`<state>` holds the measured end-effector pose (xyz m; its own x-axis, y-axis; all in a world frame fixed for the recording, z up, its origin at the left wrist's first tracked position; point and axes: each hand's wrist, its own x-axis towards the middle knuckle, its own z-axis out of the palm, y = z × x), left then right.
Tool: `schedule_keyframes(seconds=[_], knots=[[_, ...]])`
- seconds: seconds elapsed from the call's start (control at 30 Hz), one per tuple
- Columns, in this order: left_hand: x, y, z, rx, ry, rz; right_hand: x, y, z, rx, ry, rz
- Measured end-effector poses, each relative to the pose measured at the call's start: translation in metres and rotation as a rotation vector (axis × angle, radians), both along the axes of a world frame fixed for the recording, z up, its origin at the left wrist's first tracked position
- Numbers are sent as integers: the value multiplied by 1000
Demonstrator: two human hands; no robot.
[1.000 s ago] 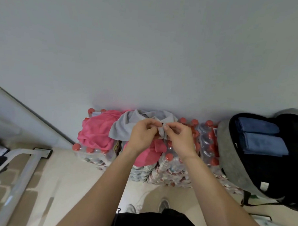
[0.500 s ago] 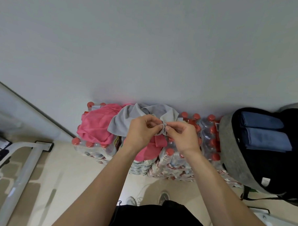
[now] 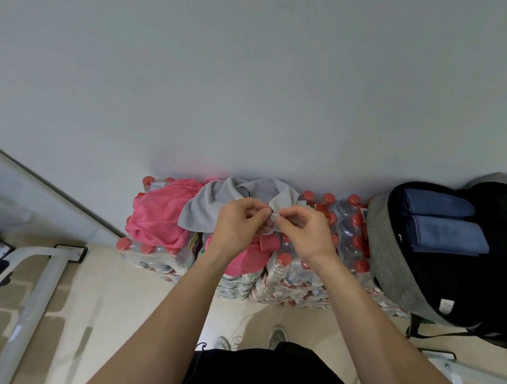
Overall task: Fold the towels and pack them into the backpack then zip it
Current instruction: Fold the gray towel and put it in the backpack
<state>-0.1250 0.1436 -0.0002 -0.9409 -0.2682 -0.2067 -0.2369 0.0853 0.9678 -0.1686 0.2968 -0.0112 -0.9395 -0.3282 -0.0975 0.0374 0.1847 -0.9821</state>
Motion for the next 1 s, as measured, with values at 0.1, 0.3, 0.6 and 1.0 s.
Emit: schedule_keyframes(seconds=[0.1, 0.3, 0.6, 1.0], knots=[[-1, 0, 2, 6, 1, -15, -1, -1, 3, 76, 56, 4], [-11, -9, 3, -326, 56, -184, -6, 2, 15, 232, 146, 64], [-46, -20, 60, -536, 179, -237, -51, 11, 81, 395, 361, 197], [-77, -8, 150, -250, 363, -162, -87, 12, 186, 368, 666, 180]])
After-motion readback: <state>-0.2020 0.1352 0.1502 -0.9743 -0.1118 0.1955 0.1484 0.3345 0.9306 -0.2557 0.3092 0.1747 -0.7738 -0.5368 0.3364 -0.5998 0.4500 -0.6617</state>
